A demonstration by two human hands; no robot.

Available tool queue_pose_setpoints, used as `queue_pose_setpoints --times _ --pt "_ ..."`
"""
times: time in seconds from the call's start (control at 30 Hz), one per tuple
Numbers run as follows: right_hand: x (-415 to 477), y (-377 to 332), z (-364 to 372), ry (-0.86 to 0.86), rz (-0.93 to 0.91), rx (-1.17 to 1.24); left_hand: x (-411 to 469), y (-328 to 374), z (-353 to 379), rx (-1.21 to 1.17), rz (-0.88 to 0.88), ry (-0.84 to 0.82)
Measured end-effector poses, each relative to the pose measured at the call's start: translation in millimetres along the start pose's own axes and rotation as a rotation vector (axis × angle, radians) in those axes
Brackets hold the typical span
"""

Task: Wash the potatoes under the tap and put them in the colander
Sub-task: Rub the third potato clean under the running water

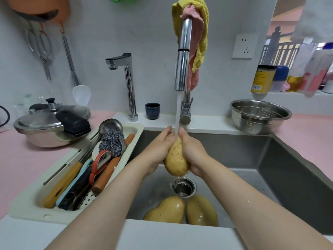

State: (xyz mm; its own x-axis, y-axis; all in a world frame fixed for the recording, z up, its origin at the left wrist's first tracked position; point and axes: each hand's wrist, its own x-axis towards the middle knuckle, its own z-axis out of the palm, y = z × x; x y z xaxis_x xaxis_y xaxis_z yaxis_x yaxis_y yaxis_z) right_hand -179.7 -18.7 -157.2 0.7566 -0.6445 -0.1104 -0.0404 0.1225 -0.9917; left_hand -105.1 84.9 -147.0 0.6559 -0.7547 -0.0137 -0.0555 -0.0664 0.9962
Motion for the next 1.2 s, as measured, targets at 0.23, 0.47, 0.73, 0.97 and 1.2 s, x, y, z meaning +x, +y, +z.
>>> queue_pose_setpoints --times 0.23,0.47,0.73,0.97,1.2 --pt "-3 -9 3 0.006 -0.086 -0.087 -10 5 -10 -0.032 -0.169 -0.106" --pt "5 1 6 -0.082 -0.162 -0.028 -6 8 -15 0.312 0.051 0.148" --pt "4 -10 5 0.143 -0.110 0.175 6 -8 -27 0.138 -0.016 -0.089" --pt "6 -10 -17 -0.252 -0.092 0.118 -3 -6 -35 0.176 0.123 0.085" --pt "-4 -11 -4 0.071 -0.232 -0.075 -6 -4 -32 0.315 0.213 0.077"
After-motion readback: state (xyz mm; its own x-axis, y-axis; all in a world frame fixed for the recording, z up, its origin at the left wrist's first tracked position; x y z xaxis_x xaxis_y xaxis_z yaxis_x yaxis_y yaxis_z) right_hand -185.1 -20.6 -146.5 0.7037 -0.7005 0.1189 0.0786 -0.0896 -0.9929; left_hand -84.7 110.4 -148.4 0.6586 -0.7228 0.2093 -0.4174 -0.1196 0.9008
